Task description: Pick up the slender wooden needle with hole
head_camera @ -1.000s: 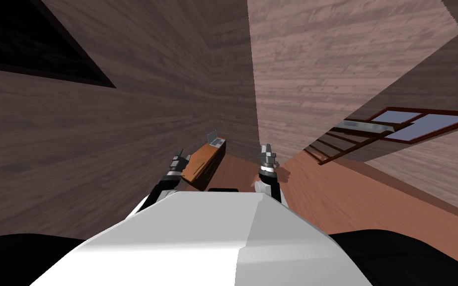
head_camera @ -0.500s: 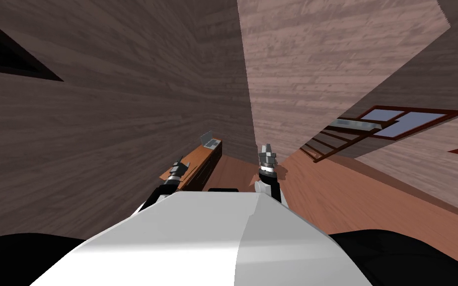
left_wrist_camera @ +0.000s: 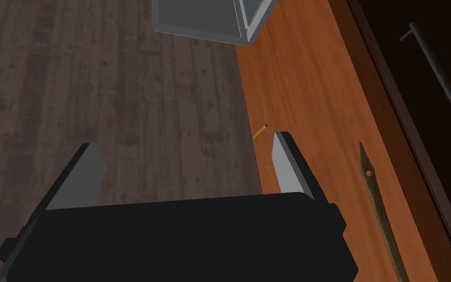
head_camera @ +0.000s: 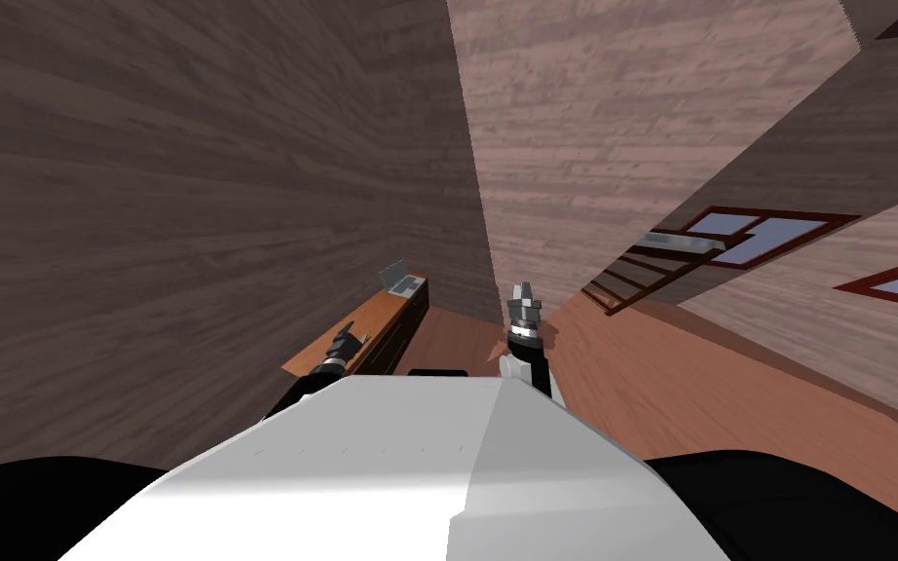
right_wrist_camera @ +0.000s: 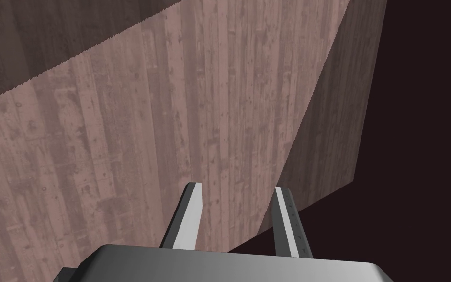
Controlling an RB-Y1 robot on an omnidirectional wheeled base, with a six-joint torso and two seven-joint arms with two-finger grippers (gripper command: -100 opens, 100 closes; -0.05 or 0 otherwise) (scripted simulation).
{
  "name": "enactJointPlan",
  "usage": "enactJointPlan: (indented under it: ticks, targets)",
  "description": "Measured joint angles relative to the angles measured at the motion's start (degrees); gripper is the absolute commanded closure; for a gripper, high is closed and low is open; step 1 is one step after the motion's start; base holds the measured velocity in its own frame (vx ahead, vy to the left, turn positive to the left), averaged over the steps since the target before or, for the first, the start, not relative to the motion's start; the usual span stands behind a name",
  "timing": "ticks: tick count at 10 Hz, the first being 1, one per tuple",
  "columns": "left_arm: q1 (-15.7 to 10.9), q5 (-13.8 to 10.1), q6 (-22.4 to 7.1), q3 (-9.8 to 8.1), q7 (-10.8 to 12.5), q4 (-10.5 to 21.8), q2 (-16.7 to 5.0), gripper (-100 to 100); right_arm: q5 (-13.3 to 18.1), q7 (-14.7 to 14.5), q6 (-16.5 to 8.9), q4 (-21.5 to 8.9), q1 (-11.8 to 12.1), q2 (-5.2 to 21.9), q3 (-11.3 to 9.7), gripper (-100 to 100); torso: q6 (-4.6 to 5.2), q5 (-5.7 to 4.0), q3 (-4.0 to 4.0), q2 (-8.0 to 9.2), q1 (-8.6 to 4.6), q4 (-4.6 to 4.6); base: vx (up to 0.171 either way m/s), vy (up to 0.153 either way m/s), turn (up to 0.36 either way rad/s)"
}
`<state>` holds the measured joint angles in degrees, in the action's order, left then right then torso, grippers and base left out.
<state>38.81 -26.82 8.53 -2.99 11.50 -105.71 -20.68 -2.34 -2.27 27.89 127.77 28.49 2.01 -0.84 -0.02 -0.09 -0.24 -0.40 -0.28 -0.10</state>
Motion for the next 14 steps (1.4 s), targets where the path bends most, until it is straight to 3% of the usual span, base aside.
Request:
enactJointPlan:
  ticks: [3, 7, 9, 14]
  targets:
    - [1.80, -2.52, -4.01, -1.14, 1.19, 2.64, -0.22, -100, 0.00, 0.00, 0.00, 0.00, 0.00, 0.00, 0.00, 0, 0.00, 0.03, 0.08, 0.13, 0.13, 0.04, 0.095, -0.032, -0.040]
    - [2.06, -5.47, -7.92, -2.57, 3.07, 8.97, -1.14, -100, 0.00, 0.00, 0.00, 0.00, -0.01, 0.01, 0.00, 0, 0.00, 0.04, 0.10, 0.16, 0.21, 0.04, 0.102, -0.016, -0.053]
    - [2.20, -6.02, -10.13, -3.26, 3.49, 9.70, -1.04, -100, 0.00, 0.00, 0.00, 0.00, -0.01, 0.01, 0.01, 0, -0.01, 0.04, 0.19, 0.33, 0.22, 0.07, 0.059, 0.000, -0.024]
    - [3.24, -8.77, -17.90, -6.59, 5.12, 14.44, -0.61, -100, 0.00, 0.00, 0.00, 0.00, 0.00, 0.01, 0.01, 0, -0.01, 0.07, 0.08, 0.14, 0.36, 0.03, 0.102, 0.020, -0.039]
